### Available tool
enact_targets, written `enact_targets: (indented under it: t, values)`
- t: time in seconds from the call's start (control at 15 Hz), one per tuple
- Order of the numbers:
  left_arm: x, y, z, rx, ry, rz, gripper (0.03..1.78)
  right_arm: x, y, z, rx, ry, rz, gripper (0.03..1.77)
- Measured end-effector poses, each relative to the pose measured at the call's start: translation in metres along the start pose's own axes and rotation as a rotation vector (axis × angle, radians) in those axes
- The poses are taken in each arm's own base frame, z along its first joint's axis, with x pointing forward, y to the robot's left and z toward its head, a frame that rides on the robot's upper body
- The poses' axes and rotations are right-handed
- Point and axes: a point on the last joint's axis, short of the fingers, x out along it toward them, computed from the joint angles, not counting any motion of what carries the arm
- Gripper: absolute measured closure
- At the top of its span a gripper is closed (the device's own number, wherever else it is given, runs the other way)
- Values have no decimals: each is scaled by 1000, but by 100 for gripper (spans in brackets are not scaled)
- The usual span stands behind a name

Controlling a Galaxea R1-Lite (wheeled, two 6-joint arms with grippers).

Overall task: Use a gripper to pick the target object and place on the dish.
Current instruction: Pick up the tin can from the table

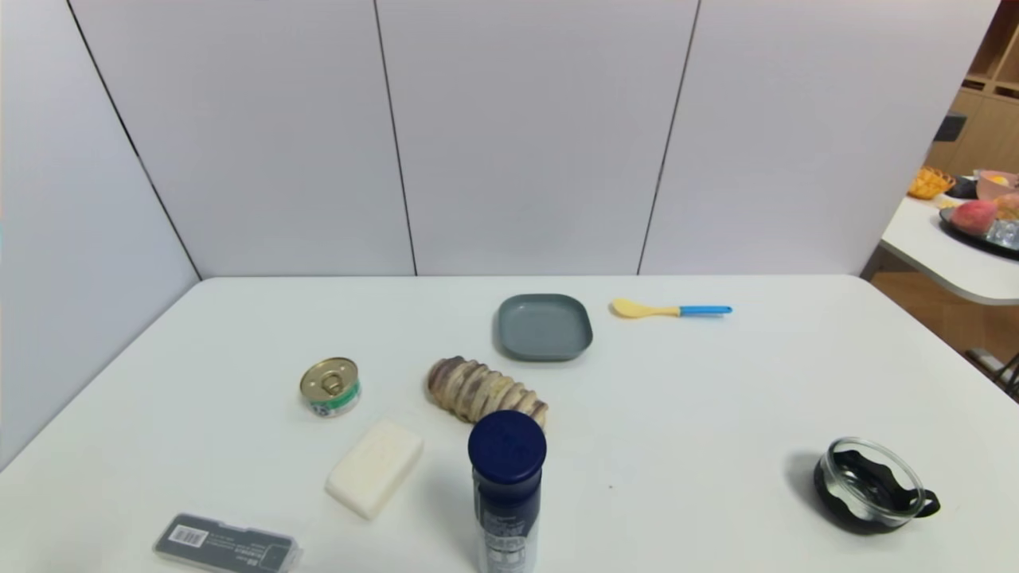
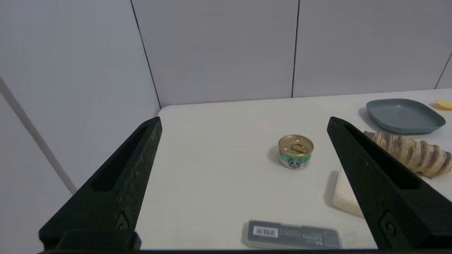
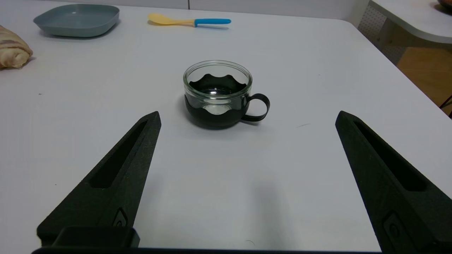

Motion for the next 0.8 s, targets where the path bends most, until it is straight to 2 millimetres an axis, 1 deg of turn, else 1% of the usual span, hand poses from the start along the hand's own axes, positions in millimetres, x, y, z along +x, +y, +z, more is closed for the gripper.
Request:
enact_targets:
  t: [0.13, 0.27, 0.33, 0.47, 0.6, 0.67, 0.8]
  values:
    - [24, 2, 38, 34, -20, -17, 12, 0, 0, 0, 0, 0, 0, 9]
    - [54, 3, 71, 68, -32, -57, 12, 0, 0, 0, 0, 0, 0, 9]
    - [72, 3, 86, 89, -32, -78, 12, 0, 0, 0, 0, 0, 0, 9]
    - [109, 3, 105, 118, -17, -109, 12, 0, 0, 0, 0, 0, 0, 9]
    - [149, 1, 115, 133, 9, -161, 12, 0, 0, 0, 0, 0, 0, 9]
    - [168, -1, 115, 137, 37, -195, 12, 0, 0, 0, 1, 0, 0, 9]
    - [207, -8, 104, 133, 111, -255, 12, 0, 0, 0, 0, 0, 0, 9]
